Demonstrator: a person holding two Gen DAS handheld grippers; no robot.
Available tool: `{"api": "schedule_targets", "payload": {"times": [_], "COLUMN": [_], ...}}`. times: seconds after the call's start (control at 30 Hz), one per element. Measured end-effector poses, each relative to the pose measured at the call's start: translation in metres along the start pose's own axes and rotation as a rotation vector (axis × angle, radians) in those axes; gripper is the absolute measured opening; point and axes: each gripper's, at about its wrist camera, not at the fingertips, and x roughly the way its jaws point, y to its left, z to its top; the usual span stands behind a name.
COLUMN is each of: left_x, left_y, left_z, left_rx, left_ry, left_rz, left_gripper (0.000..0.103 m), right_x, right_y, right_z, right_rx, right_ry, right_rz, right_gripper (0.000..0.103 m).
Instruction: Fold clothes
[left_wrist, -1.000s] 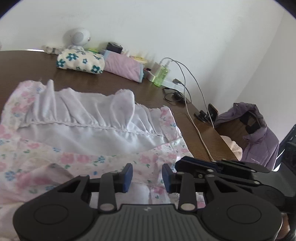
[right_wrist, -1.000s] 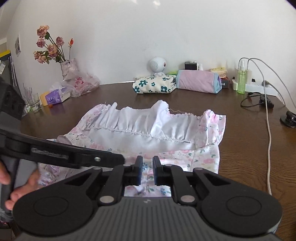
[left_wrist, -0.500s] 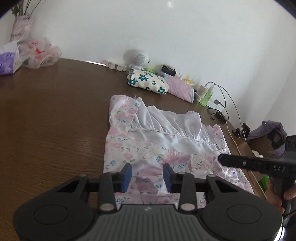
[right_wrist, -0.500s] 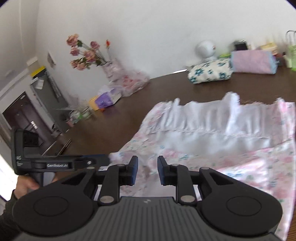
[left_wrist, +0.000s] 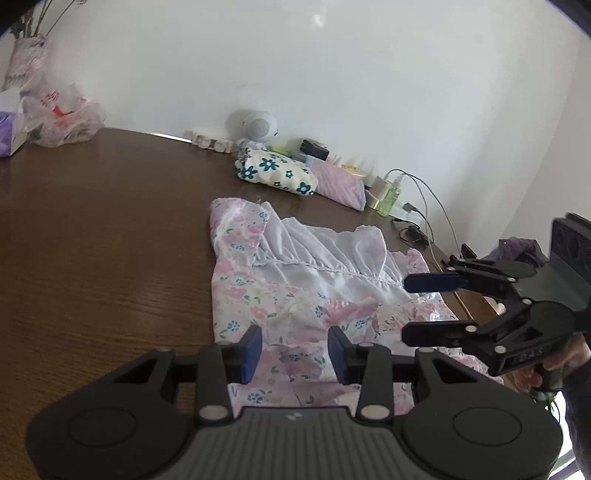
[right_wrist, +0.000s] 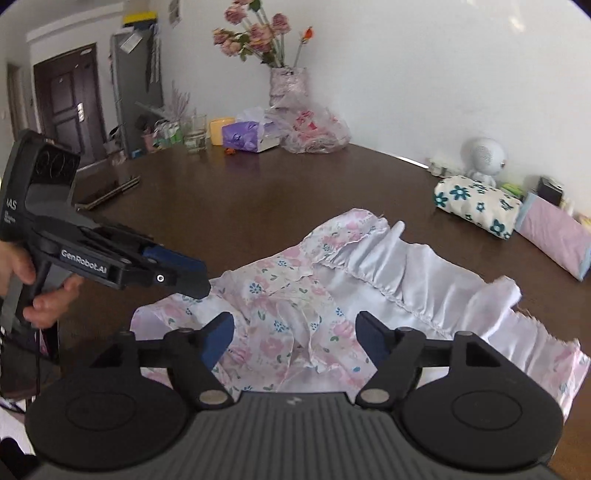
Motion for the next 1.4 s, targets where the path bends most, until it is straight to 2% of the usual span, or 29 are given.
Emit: {"api": "schedule_targets", "payload": {"times": [0.07, 0.1, 0.13, 0.17, 0.2, 0.3, 0.37, 0.43, 0.47, 0.53, 0.6, 0.63, 0.67, 0.7, 0.73, 0.8, 0.87, 0.9, 0.93, 1.0, 1.03, 1.07, 1.1, 1.13, 1.17, 1.2, 1.27, 1.33, 1.4], "left_x": [-0.001, -0.003, -0.005, -0.008, -0.011, -0.02, -0.023, -0.021, -0.017, -0.006, 0.007, 0.013, 0.019, 0.024, 0.028, 0.03, 0.027, 0.026, 0.027, 0.031, 0.033, 0.034, 0.034, 0.035, 0.036, 0.036, 0.035, 0.034, 0.028], "left_y": [-0.002, -0.003, -0.003, -0.004, -0.006, -0.013, -0.021, -0.027, -0.027, -0.022, -0.009, -0.005, -0.001, -0.002, -0.006, -0.014, -0.025, -0.031, -0.037, -0.049, -0.056, -0.059, -0.063, -0.065, -0.067, -0.068, -0.066, -0.065, -0.065], "left_z": [0.002, 0.002, 0.002, 0.001, 0.0, -0.003, -0.003, -0.003, -0.001, 0.007, 0.02, 0.025, 0.03, 0.033, 0.035, 0.032, 0.025, 0.021, 0.018, 0.009, 0.004, -0.001, -0.007, -0.012, -0.018, -0.023, -0.034, -0.045, -0.052], "left_rx": [0.032, 0.04, 0.044, 0.053, 0.063, 0.149, 0.26, 0.4, 0.457, 0.467, 0.398, 0.359, 0.321, 0.304, 0.302, 0.343, 0.4, 0.421, 0.443, 0.488, 0.51, 0.531, 0.551, 0.57, 0.582, 0.584, 0.565, 0.55, 0.551], "left_ry": [-0.005, -0.013, -0.019, -0.025, -0.036, -0.086, -0.116, -0.148, -0.159, -0.13, -0.079, -0.064, -0.05, -0.034, -0.017, -0.012, -0.023, -0.027, -0.024, 0.004, 0.02, 0.036, 0.052, 0.066, 0.077, 0.09, 0.122, 0.153, 0.141], "left_rz": [0.015, 0.029, 0.031, 0.022, 0.012, -0.067, -0.144, -0.219, -0.25, -0.304, -0.393, -0.407, -0.416, -0.366, -0.29, -0.197, -0.176, -0.168, -0.15, -0.132, -0.124, -0.118, -0.112, -0.099, -0.085, -0.081, -0.08, -0.069, -0.047], "left_gripper": [0.047, 0.048, 0.048, 0.048, 0.048, 0.05, 0.061, 0.072, 0.074, 0.074, 0.074, 0.076, 0.077, 0.076, 0.074, 0.074, 0.074, 0.074, 0.074, 0.074, 0.07, 0.062, 0.06, 0.059, 0.055, 0.054, 0.045, 0.045, 0.045], "right_x": [0.025, 0.038, 0.051, 0.056, 0.061, 0.05, 0.046, 0.038, 0.034, 0.028, 0.025, 0.026, 0.029, 0.032, 0.037, 0.045, 0.051, 0.049, 0.043, 0.027, 0.018, 0.01, 0.004, -0.002, -0.006, -0.004, 0.014, 0.04, 0.042], "right_y": [-0.017, -0.026, -0.036, -0.043, -0.05, -0.071, -0.085, -0.088, -0.089, -0.09, -0.092, -0.095, -0.099, -0.103, -0.106, -0.102, -0.088, -0.08, -0.072, -0.061, -0.058, -0.055, -0.053, -0.051, -0.051, -0.049, -0.043, -0.038, -0.036], "right_z": [0.004, 0.005, 0.006, 0.004, 0.002, -0.005, -0.013, -0.02, -0.023, -0.028, -0.032, -0.032, -0.031, -0.03, -0.029, -0.025, -0.02, -0.018, -0.016, -0.011, -0.009, -0.008, -0.006, -0.004, -0.003, -0.001, 0.001, -0.003, -0.011], "right_rx": [0.046, 0.092, 0.139, 0.2, 0.261, 0.463, 0.581, 0.577, 0.574, 0.581, 0.616, 0.643, 0.678, 0.713, 0.739, 0.674, 0.582, 0.526, 0.475, 0.395, 0.369, 0.344, 0.328, 0.312, 0.305, 0.303, 0.281, 0.268, 0.265], "right_ry": [0.064, 0.1, 0.134, 0.157, 0.174, 0.112, 0.104, 0.08, 0.069, 0.052, 0.037, 0.025, 0.022, 0.021, 0.032, 0.058, 0.09, 0.086, 0.068, 0.016, -0.003, -0.022, -0.044, -0.067, -0.088, -0.089, -0.035, 0.066, 0.096], "right_rz": [0.085, 0.133, 0.181, 0.232, 0.287, 0.494, 0.538, 0.542, 0.546, 0.571, 0.603, 0.617, 0.603, 0.582, 0.507, 0.353, 0.195, 0.154, 0.11, 0.041, 0.001, -0.038, -0.066, -0.054, -0.017, 0.012, 0.038, 0.011, -0.008], "right_gripper": [0.065, 0.043, 0.012, 0.002, 0.001, 0.001, 0.001, 0.001, 0.001, 0.001, 0.001, 0.001, 0.001, 0.002, 0.003, 0.005, 0.011, 0.018, 0.032, 0.049, 0.05, 0.049, 0.039, 0.021, 0.013, 0.011, 0.011, 0.011, 0.011]}}
